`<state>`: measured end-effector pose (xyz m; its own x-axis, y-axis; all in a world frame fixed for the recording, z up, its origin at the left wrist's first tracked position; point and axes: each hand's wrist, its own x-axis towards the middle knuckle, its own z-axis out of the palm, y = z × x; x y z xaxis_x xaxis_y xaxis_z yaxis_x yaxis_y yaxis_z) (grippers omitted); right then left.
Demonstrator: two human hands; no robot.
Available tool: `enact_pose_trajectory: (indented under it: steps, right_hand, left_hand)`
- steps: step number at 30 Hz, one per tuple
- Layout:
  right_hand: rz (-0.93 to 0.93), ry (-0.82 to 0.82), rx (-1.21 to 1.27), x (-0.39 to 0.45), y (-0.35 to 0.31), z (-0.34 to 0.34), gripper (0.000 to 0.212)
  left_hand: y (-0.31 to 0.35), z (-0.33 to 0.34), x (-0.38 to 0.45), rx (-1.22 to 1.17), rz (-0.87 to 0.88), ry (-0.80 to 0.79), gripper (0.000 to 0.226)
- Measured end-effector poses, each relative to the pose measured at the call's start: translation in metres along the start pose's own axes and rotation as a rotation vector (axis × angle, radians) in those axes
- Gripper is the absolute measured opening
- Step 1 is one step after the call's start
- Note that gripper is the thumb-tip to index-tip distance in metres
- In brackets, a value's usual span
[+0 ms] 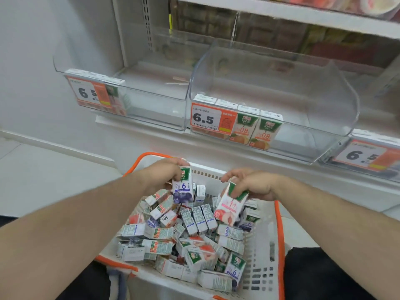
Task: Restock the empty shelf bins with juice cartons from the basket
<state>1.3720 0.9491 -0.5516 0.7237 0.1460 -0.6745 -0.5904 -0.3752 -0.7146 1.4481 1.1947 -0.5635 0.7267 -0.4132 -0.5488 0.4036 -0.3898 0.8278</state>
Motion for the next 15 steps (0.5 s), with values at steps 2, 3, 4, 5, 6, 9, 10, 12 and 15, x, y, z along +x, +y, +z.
enact_pose_trajectory:
  steps: [2, 3, 4, 5, 6, 9, 10, 12, 15]
  right_hand:
    - [-0.075, 0.001, 0.069, -0.017, -0.018, -0.006, 0.038]
    - [-0.107, 0.007, 0.107, -0.026, -0.027, -0.009, 0.038]
    - [-0.141, 0.018, 0.148, -0.034, -0.034, -0.011, 0.038]
    - [-0.176, 0.027, 0.188, -0.041, -0.041, -0.013, 0.041]
    - [-0.209, 0.034, 0.232, -0.046, -0.045, -0.015, 0.044]
    - [-0.270, 0.073, 0.339, -0.057, -0.049, -0.015, 0.043]
    - [-0.286, 0.095, 0.371, -0.058, -0.048, -0.014, 0.043]
    - [-0.320, 0.124, 0.420, -0.059, -0.049, -0.012, 0.045]
    - [-0.412, 0.172, 0.425, -0.061, -0.056, -0.010, 0.046]
  left_hand:
    - [0.016, 0.002, -0.006, -0.130, 0.024, -0.004, 0.047]
    - [0.023, 0.002, -0.009, -0.204, 0.039, 0.007, 0.046]
    - [0.030, 0.003, -0.012, -0.279, 0.054, 0.007, 0.044]
    - [0.036, 0.003, -0.015, -0.342, 0.059, 0.000, 0.042]
    - [0.042, 0.004, -0.018, -0.393, 0.056, -0.011, 0.039]
    - [0.057, 0.008, -0.026, -0.496, 0.019, -0.076, 0.026]
    - [0.059, 0.010, -0.027, -0.524, 0.016, -0.098, 0.023]
    - [0.060, 0.010, -0.028, -0.533, 0.016, -0.120, 0.021]
    - [0.059, 0.008, -0.032, -0.207, 0.058, -0.116, 0.029]
